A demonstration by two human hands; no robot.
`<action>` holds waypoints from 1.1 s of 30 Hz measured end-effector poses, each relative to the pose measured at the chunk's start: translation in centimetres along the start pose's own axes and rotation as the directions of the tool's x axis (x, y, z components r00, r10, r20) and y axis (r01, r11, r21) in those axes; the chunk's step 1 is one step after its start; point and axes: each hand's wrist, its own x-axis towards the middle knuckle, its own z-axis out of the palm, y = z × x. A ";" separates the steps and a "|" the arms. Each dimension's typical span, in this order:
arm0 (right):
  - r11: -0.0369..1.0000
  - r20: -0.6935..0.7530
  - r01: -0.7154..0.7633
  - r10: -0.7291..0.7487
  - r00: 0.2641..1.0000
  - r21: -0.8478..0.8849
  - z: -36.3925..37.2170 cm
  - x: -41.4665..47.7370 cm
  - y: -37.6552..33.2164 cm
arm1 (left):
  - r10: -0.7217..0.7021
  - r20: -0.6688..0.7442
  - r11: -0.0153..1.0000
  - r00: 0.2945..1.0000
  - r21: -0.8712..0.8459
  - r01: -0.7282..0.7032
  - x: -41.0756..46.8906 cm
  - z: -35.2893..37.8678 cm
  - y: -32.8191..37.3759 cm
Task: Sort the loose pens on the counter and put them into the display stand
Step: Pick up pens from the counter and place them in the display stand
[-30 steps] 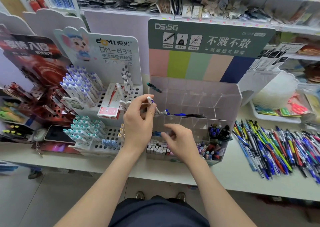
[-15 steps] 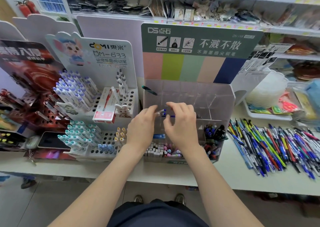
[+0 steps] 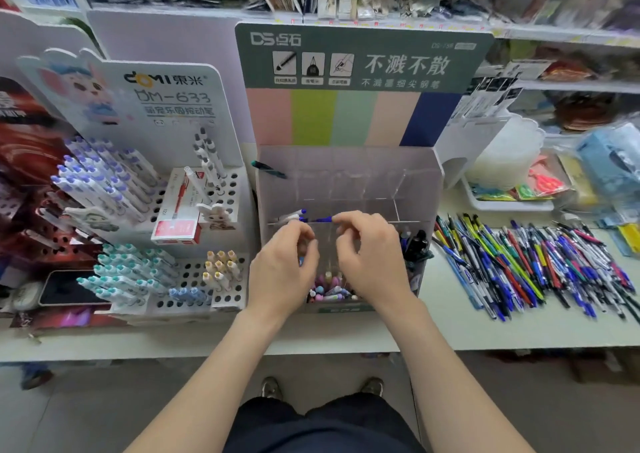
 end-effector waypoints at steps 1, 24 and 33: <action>0.999 -0.015 -0.013 0.013 1.000 0.047 -0.7 -0.6 0.9 | -0.006 -0.007 0.999 1.000 0.034 0.006 -0.4 0.7 0.3; 0.644 0.556 -0.551 0.226 0.800 0.531 -0.6 3.0 -2.6 | -0.323 -0.637 0.932 0.700 -0.342 0.119 2.5 -2.9 3.4; 0.469 0.125 -0.367 0.470 0.874 0.803 0.6 5.5 -4.2 | -0.506 -0.217 0.831 0.835 -0.382 0.405 2.9 -2.8 0.0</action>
